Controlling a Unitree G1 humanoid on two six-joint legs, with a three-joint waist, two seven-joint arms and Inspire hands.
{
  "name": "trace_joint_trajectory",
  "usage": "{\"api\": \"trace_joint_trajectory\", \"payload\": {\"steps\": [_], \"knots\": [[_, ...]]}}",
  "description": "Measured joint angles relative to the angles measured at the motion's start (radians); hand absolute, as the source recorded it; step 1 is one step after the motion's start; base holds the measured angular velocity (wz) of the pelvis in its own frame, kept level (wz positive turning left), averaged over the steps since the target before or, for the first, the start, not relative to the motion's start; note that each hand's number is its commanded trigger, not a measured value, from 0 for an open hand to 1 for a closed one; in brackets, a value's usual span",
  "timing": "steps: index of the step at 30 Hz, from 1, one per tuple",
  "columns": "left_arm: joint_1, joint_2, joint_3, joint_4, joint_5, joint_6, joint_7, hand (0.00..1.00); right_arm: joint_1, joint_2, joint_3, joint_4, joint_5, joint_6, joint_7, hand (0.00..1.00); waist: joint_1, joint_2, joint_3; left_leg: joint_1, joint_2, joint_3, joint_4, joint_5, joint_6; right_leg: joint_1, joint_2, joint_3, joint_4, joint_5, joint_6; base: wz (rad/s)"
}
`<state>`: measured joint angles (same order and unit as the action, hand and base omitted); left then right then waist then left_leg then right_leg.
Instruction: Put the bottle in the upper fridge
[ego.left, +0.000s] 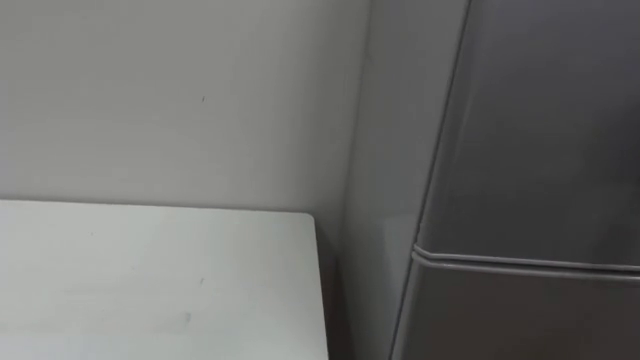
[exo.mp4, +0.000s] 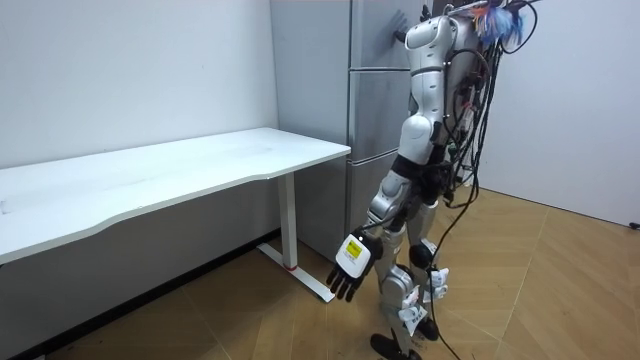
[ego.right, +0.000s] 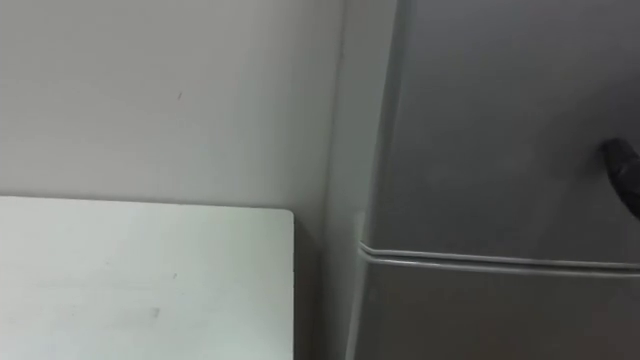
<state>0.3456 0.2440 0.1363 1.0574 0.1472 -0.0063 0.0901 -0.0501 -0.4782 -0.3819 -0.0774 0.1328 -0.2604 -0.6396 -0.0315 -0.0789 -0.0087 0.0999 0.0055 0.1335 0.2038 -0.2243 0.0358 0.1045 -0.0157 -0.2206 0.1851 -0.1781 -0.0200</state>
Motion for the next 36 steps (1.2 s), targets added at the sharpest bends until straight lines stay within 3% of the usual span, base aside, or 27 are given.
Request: {"api": "trace_joint_trajectory", "payload": {"steps": [4, 8, 12, 19, 23, 28, 32, 34, 36], "knots": [[0.001, -0.002, 0.007, 0.000, -0.004, 0.000, 0.012, 0.00, 0.039, 0.000, -0.057, 0.067, 0.027, 0.016, -0.055, 0.00, -0.004, 0.003, 0.0006, 0.001, 0.000, 0.003, -0.007, 0.000, 0.000, -0.004, 0.001, 0.002, 0.000, 0.000, 0.001, -0.04], [-0.001, -0.015, 0.022, -0.001, -0.004, 0.000, 0.015, 0.00, 0.073, 0.000, -0.091, 0.113, 0.082, 0.036, -0.071, 0.00, -0.022, 0.008, 0.0063, -0.002, 0.000, 0.007, -0.016, 0.000, 0.000, -0.012, 0.000, 0.006, 0.001, -0.002, 0.003, -0.05], [0.000, -0.017, 0.060, -0.021, -0.009, -0.001, 0.017, 0.00, 0.125, 0.000, -0.118, 0.159, 0.144, 0.079, -0.096, 0.00, -0.021, 0.010, 0.0062, 0.000, 0.000, 0.020, -0.022, 0.000, 0.000, -0.020, -0.001, 0.014, 0.005, -0.011, 0.002, -0.05], [0.001, -0.029, 0.056, -0.016, -0.029, 0.001, 0.041, 0.00, 0.176, 0.009, -0.119, 0.226, 0.340, 0.089, -0.133, 0.00, -0.019, 0.006, 0.0063, 0.000, -0.001, 0.027, -0.028, 0.000, -0.001, -0.018, 0.002, 0.026, 0.000, -0.012, 0.003, -0.03], [0.013, -0.032, 0.056, -0.017, -0.057, 0.007, 0.063, 0.00, 0.237, 0.057, -0.121, 0.234, 0.494, 0.087, -0.146, 0.00, -0.021, 0.010, 0.0071, -0.001, -0.001, 0.018, -0.029, -0.001, -0.001, -0.011, -0.001, 0.014, -0.005, -0.012, 0.004, 0.08], [0.020, -0.048, 0.051, -0.020, -0.059, 0.013, 0.087, 0.00, 0.261, 0.165, -0.102, 0.391, 0.502, 0.088, -0.152, 0.00, -0.018, 0.034, 0.0081, 0.012, -0.001, 0.021, -0.033, -0.001, -0.001, -0.013, -0.002, 0.028, -0.001, -0.013, 0.004, -0.03], [0.020, -0.060, 0.048, -0.018, -0.058, 0.013, 0.100, 0.00, 0.284, 0.216, -0.063, 0.467, 0.502, 0.089, -0.158, 0.00, -0.019, 0.057, 0.0058, 0.017, -0.002, 0.025, -0.036, -0.001, -0.001, -0.013, -0.002, 0.038, 0.003, -0.016, 0.004, -0.07], [0.020, -0.061, 0.048, -0.016, -0.059, 0.012, 0.103, 0.00, 0.304, 0.248, -0.024, 0.507, 0.504, 0.089, -0.159, 0.00, -0.017, 0.058, 0.0063, 0.016, -0.001, 0.025, -0.035, 0.000, -0.001, -0.017, 0.000, 0.042, 0.005, -0.018, 0.003, -0.02], [0.022, -0.066, 0.048, -0.014, -0.076, 0.012, 0.103, 0.00, 0.313, 0.253, 0.013, 0.549, 0.504, 0.088, -0.155, 0.00, -0.017, 0.059, 0.0067, 0.015, -0.002, 0.025, -0.035, -0.001, -0.001, -0.018, -0.001, 0.043, 0.004, -0.019, 0.003, 0.00]]}}
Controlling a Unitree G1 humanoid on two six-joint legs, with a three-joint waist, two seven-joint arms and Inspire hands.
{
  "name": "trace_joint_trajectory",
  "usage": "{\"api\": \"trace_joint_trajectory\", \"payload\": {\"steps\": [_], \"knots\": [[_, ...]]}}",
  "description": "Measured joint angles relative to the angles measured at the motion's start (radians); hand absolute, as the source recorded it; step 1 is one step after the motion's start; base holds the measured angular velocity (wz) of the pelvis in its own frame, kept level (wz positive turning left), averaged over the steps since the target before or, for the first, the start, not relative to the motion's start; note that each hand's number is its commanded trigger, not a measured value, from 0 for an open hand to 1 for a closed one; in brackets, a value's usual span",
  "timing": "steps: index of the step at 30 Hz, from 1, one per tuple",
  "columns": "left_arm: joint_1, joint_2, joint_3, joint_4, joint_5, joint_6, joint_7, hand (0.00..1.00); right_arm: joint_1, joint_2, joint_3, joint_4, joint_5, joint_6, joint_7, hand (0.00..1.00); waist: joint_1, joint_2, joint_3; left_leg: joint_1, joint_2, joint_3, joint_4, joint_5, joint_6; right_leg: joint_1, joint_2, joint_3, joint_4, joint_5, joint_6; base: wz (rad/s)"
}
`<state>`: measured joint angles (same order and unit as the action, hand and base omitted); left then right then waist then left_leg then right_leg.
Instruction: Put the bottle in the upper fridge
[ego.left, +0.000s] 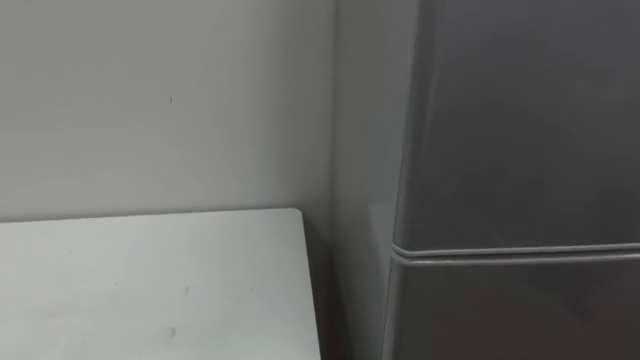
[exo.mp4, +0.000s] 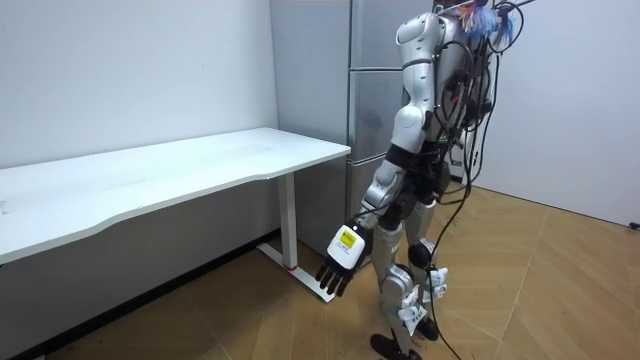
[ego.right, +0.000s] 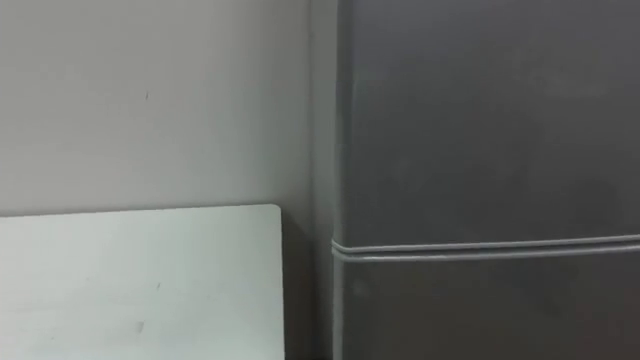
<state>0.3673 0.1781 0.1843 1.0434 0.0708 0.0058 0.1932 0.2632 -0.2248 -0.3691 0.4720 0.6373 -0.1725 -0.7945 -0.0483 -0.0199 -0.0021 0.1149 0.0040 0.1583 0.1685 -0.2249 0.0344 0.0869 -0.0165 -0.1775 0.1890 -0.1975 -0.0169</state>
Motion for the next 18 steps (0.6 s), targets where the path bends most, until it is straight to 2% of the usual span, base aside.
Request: {"api": "trace_joint_trajectory", "payload": {"steps": [6, 12, 13, 18], "knots": [[-0.004, -0.008, -0.016, 0.010, -0.002, -0.007, 0.001, 0.00, 0.001, 0.023, 0.095, 0.207, -0.021, 0.000, 0.057, 0.00, 0.001, 0.004, 0.0026, 0.000, -0.001, 0.006, -0.001, -0.001, -0.001, -0.001, 0.001, 0.012, 0.001, -0.001, 0.001, -0.01], [-0.004, -0.012, -0.012, 0.006, 0.000, -0.008, 0.002, 0.00, 0.027, 0.033, 0.105, 0.277, -0.099, 0.021, 0.099, 0.00, 0.002, 0.013, -0.0003, 0.003, -0.002, 0.007, -0.003, -0.002, 0.000, -0.001, 0.001, 0.013, 0.000, -0.002, 0.002, 0.00], [-0.002, -0.012, -0.012, 0.006, 0.001, -0.009, 0.002, 0.00, 0.035, 0.033, 0.114, 0.304, -0.134, 0.020, 0.121, 0.00, 0.001, 0.017, 0.0021, 0.005, -0.001, 0.006, -0.003, -0.002, -0.001, 0.000, 0.001, 0.012, -0.001, -0.002, 0.002, 0.00], [-0.002, -0.015, -0.015, 0.015, 0.004, -0.012, 0.001, 0.00, 0.029, 0.033, 0.162, 0.443, -0.221, 0.023, 0.245, 0.00, 0.004, 0.016, 0.0031, 0.018, -0.001, 0.003, -0.005, -0.003, -0.002, 0.017, 0.001, 0.007, -0.004, -0.004, 0.001, 0.02]]}}
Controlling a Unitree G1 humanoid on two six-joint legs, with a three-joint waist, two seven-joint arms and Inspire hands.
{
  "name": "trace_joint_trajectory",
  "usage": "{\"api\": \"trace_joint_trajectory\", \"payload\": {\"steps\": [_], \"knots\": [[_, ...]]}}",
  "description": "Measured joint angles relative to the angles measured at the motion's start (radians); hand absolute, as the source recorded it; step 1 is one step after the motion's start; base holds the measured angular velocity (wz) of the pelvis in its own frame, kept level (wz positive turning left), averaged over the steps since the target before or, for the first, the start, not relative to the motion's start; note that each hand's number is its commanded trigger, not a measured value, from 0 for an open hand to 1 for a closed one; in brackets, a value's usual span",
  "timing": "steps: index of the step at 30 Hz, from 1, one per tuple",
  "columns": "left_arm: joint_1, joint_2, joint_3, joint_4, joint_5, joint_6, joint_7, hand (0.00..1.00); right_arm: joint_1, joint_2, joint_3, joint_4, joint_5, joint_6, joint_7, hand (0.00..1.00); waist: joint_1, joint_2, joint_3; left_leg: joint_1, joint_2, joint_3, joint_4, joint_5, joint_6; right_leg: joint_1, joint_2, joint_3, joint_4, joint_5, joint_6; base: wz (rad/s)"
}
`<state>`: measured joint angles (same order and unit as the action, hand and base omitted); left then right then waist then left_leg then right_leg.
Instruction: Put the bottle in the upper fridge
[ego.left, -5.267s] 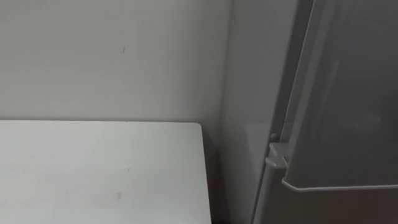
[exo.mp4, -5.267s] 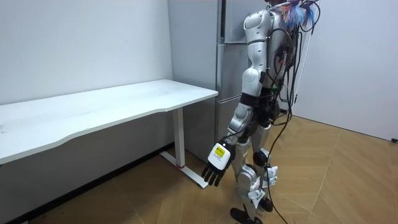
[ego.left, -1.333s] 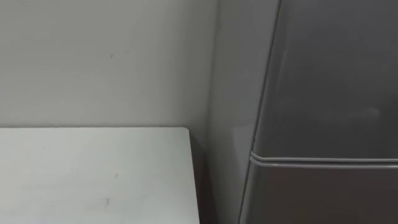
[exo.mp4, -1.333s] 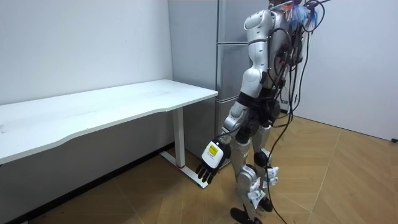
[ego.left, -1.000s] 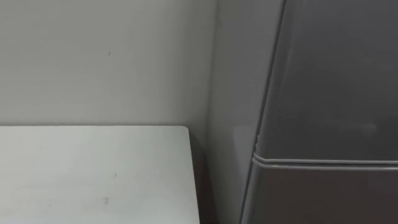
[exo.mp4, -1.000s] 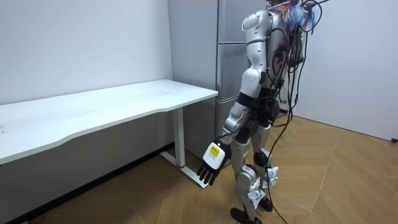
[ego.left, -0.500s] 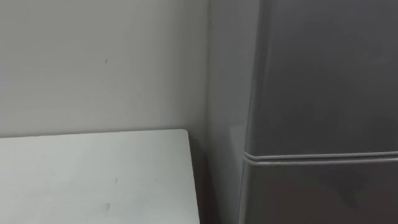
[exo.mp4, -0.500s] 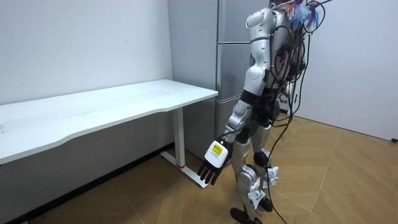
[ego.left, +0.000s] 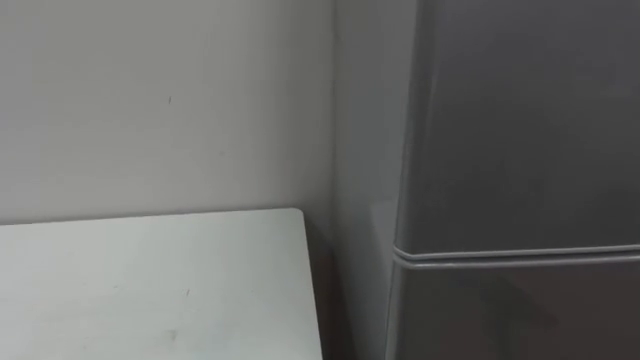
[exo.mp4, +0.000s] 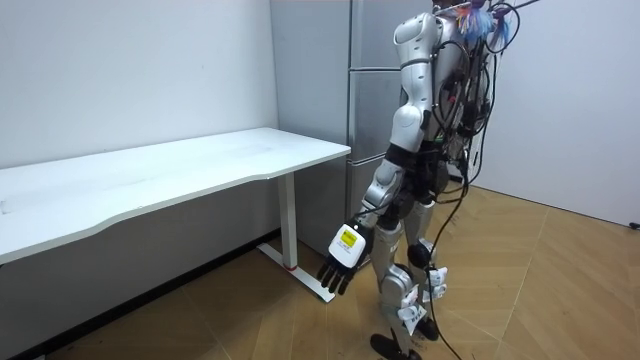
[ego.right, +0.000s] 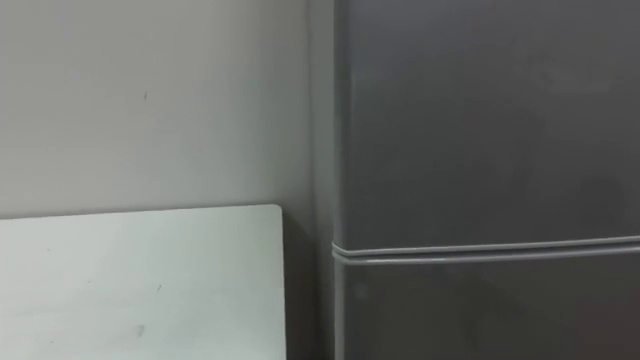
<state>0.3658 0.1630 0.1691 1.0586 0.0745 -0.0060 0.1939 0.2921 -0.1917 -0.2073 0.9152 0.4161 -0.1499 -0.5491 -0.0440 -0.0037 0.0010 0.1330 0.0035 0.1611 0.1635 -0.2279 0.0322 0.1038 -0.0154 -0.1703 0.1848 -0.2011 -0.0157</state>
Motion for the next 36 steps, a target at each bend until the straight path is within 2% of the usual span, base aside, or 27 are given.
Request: {"api": "trace_joint_trajectory", "payload": {"steps": [4, 7, 9, 16, 24, 29, 36], "knots": [[-0.005, 0.000, -0.009, 0.022, 0.007, -0.001, 0.000, 0.00, 0.003, 0.000, 0.065, 0.057, -0.051, 0.021, 0.109, 0.00, 0.001, 0.001, -0.0001, 0.001, 0.000, -0.002, 0.002, -0.002, 0.000, -0.002, -0.001, -0.001, 0.002, -0.004, 0.000, 0.01], [-0.015, -0.002, -0.020, 0.045, 0.007, 0.000, -0.005, 0.00, 0.002, 0.000, 0.117, 0.099, -0.128, 0.025, 0.187, 0.00, 0.011, 0.002, 0.0002, 0.001, 0.000, -0.002, 0.005, -0.002, 0.000, -0.002, -0.001, 0.000, 0.003, -0.003, -0.001, 0.00], [-0.022, -0.002, -0.030, 0.054, 0.008, 0.001, -0.010, 0.00, 0.001, 0.002, 0.135, 0.114, -0.208, 0.042, 0.240, 0.00, 0.021, 0.003, 0.0000, 0.000, 0.000, -0.003, 0.006, -0.002, 0.000, -0.001, -0.002, 0.000, 0.002, -0.003, -0.001, 0.00], [-0.034, -0.017, -0.076, 0.054, 0.040, 0.014, -0.011, 0.00, -0.032, 0.009, 0.195, 0.132, -0.350, 0.066, 0.332, 0.00, 0.025, 0.004, -0.0001, -0.003, -0.002, -0.017, 0.008, -0.002, 0.000, 0.002, -0.004, -0.020, 0.002, -0.004, -0.001, 0.05], [-0.051, -0.031, -0.104, 0.054, 0.061, 0.029, -0.009, 0.00, -0.051, 0.030, 0.256, 0.141, -0.345, 0.067, 0.400, 0.00, 0.048, 0.001, 0.0007, -0.004, -0.003, -0.031, 0.009, -0.001, 0.000, 0.011, -0.004, -0.031, 0.000, -0.005, -0.003, 0.06], [-0.067, -0.032, -0.137, 0.061, 0.077, 0.047, -0.011, 0.00, -0.077, 0.038, 0.275, 0.155, -0.343, 0.086, 0.440, 0.00, 0.051, -0.006, 0.0017, -0.005, -0.008, -0.040, 0.017, -0.001, 0.000, 0.018, -0.013, -0.048, 0.000, -0.011, 0.001, 0.09], [-0.074, -0.032, -0.142, 0.060, 0.119, 0.054, -0.011, 0.00, -0.094, 0.040, 0.286, 0.170, -0.343, 0.087, 0.476, 0.00, 0.052, -0.016, 0.0024, -0.012, -0.010, -0.040, 0.020, -0.001, 0.000, 0.017, -0.017, -0.059, 0.001, -0.017, 0.004, 0.05]]}}
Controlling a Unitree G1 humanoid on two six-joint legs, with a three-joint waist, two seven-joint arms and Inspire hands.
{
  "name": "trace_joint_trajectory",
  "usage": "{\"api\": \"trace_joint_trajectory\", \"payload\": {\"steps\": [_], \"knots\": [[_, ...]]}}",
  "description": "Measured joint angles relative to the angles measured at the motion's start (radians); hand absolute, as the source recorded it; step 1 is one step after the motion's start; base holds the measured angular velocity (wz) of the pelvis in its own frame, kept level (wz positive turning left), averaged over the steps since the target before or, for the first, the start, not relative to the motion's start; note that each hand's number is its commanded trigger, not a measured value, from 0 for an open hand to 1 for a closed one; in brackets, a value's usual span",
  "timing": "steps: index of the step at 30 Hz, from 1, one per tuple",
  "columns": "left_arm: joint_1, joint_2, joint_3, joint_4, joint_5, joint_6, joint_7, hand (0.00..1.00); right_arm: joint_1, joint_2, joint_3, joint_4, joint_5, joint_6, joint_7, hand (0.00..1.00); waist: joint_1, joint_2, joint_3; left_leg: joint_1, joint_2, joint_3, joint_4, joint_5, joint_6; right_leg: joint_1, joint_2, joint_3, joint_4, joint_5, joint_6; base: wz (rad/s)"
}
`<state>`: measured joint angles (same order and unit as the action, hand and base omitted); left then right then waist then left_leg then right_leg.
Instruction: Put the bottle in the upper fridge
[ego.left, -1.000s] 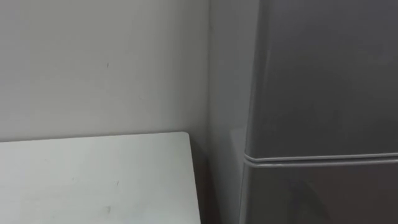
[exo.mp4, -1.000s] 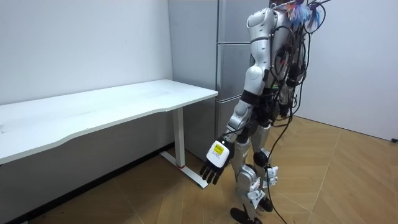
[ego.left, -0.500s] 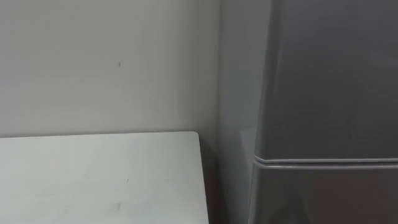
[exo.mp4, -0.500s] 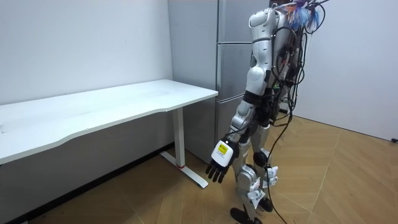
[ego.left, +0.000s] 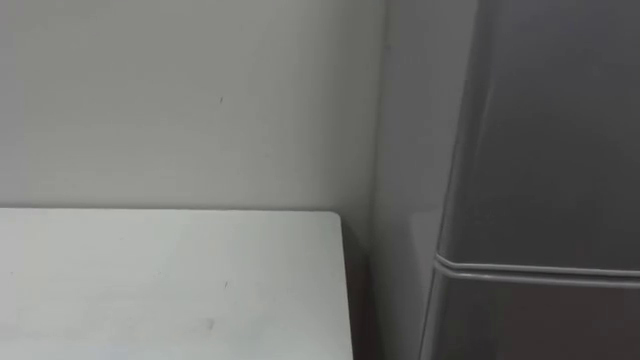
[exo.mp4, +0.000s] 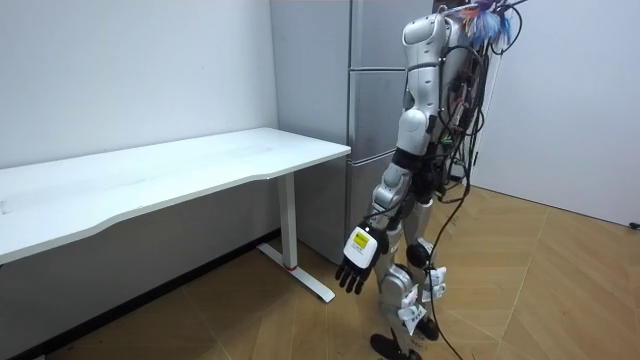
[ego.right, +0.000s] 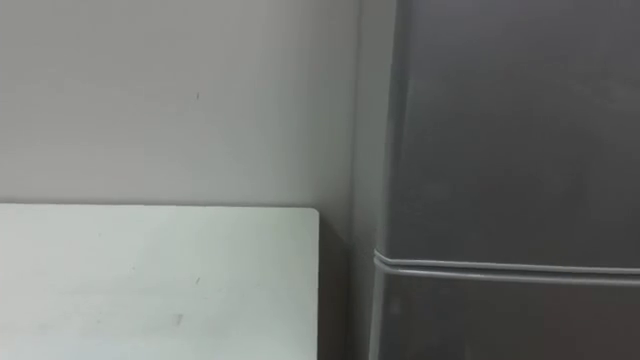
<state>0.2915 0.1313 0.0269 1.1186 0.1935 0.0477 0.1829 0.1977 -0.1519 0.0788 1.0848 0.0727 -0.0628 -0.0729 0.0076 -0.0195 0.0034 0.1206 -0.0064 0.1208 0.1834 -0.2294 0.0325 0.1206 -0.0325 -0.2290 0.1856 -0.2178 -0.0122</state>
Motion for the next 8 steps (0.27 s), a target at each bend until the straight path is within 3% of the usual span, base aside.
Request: {"api": "trace_joint_trajectory", "payload": {"steps": [8], "knots": [[-0.014, 0.000, -0.007, 0.000, 0.037, 0.010, 0.000, 0.00, -0.002, -0.001, 0.008, 0.004, 0.000, 0.000, 0.011, 0.00, -0.001, 0.000, -0.0001, -0.008, 0.000, 0.001, 0.003, 0.000, 0.000, 0.004, -0.001, -0.019, -0.001, 0.000, 0.000, 0.07]]}}
